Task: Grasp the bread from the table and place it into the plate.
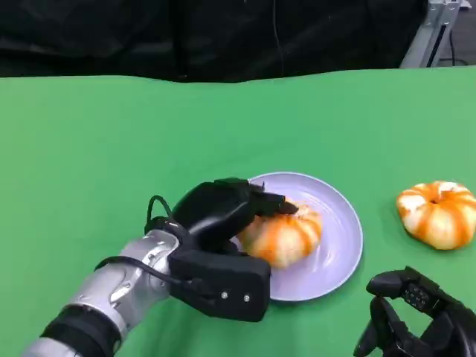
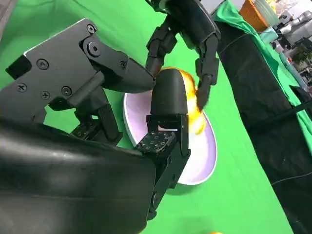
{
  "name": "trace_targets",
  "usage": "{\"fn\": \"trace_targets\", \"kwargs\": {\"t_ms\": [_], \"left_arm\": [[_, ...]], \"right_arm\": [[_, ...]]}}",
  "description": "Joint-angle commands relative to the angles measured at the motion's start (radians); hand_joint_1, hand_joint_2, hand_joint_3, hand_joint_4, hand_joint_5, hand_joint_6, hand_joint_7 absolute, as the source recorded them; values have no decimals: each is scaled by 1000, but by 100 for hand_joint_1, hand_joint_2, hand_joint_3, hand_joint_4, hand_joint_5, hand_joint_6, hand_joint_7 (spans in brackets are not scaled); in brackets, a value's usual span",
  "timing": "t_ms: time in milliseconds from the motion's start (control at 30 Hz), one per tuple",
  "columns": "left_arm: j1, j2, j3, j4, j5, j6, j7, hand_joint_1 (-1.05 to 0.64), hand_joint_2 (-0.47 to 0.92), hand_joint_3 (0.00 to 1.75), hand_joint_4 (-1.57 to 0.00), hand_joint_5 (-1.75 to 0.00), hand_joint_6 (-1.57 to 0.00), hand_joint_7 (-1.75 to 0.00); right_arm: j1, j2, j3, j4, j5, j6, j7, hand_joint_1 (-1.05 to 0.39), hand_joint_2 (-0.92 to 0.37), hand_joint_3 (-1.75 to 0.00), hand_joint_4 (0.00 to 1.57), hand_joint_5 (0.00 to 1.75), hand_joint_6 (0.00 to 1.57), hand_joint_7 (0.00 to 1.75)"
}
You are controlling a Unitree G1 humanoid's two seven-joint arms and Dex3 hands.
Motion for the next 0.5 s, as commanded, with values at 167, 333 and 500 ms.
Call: {"fn": "trace_targets", "kwargs": {"t_ms": [167,333,500], "left_arm": [[16,24,13,-16,-14,-10,16,-91,92,48,-5,0,-41,0],[35,35,23,-68,-24,0,5,-85,92,42,-6,-1,-42,-1],[80,46,49,-141,-59,1,-11,-79,92,40,-8,-2,-44,-1]], "right_arm": [[8,-5,-4,-15,3,-6,1,-16,-53,-108,94,157,86,134],[9,-7,-4,-15,4,-8,4,-16,-53,-109,94,158,86,134],[8,-8,-2,-12,2,-11,6,-17,-52,-110,93,158,86,133]]}}
